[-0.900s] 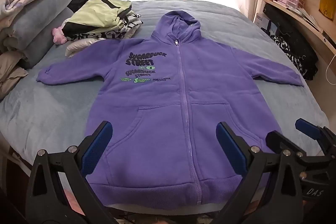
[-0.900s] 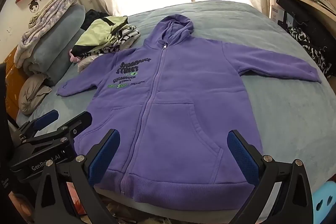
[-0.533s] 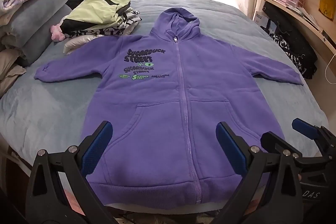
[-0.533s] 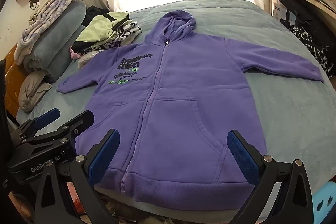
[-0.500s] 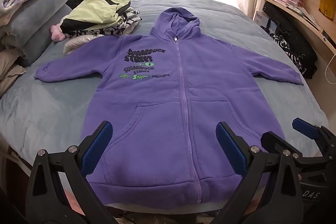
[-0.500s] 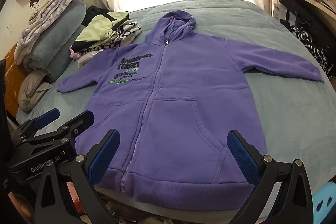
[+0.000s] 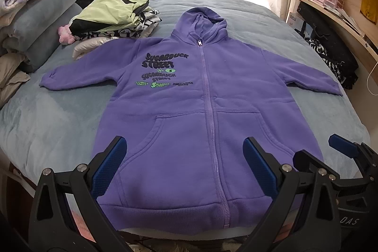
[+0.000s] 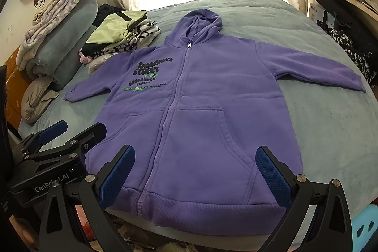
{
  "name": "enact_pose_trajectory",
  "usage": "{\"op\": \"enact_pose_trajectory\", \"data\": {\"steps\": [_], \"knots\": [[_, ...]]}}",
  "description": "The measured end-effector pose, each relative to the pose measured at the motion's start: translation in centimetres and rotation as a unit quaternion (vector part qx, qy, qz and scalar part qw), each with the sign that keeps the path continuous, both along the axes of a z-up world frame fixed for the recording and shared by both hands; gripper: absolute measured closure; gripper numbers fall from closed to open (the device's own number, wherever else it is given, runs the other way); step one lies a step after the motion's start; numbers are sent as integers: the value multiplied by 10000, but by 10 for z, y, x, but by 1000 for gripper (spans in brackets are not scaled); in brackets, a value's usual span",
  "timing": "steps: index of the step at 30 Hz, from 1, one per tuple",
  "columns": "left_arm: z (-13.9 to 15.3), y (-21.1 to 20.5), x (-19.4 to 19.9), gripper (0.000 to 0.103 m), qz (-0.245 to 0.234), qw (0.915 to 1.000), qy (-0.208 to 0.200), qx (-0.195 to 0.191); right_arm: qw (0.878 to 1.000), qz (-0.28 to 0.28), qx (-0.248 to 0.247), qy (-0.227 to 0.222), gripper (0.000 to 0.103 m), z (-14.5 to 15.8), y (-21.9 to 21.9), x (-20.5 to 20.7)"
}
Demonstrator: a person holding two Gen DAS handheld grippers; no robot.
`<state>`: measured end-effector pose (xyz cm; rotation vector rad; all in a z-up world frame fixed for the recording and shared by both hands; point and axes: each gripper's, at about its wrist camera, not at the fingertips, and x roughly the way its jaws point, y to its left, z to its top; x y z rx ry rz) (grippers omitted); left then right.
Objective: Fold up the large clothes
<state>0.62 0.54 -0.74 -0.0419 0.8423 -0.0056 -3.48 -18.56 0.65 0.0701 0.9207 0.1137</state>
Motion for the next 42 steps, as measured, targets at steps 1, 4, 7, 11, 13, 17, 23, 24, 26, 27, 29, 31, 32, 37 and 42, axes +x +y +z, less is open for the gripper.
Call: {"op": "enact_pose_trajectory", "data": {"steps": [1,4,7,11,13,17,23,24,26,27,29,31,32,37,42], "knots": [[0,0,0,5,1,10000,1,4,10000,4,-1,2,0,0,0,0],[-1,0,-1,5,0,10000,-11,11,10000,2,7,13,0,-1,0,0],[-1,0,-1,5,3,10000,-9,18,10000,0,9,19,0,-2,1,0],[-2,0,-1,5,3,10000,-3,16,10000,1,6,40,0,-4,2,0],[-4,3,-2,5,13,10000,24,21,10000,-3,5,57,0,-6,3,0],[-6,5,-4,5,19,10000,19,42,10000,0,13,62,0,-8,3,0],[-6,6,-4,5,23,10000,30,42,10000,-6,19,66,0,-9,3,0],[-6,6,-4,5,18,10000,32,42,10000,-5,28,66,0,-9,3,0],[-6,6,-5,5,19,10000,29,50,10000,0,36,65,0,-10,3,0],[-5,5,-5,5,23,10000,28,65,10000,0,43,67,0,-10,3,-1],[-5,5,-5,5,23,10000,29,71,10000,-4,42,69,0,-10,3,-1],[-5,6,-5,5,23,10000,31,72,10000,-3,45,67,0,-11,4,-2],[-5,6,-6,5,22,10000,30,72,10000,-2,41,64,0,-11,2,-1],[-5,6,-6,5,27,10000,46,79,9999,-11,61,95,0,-12,3,-2],[-5,3,-5,5,26,9999,53,102,9999,-29,85,124,0,-16,4,-3]]}}
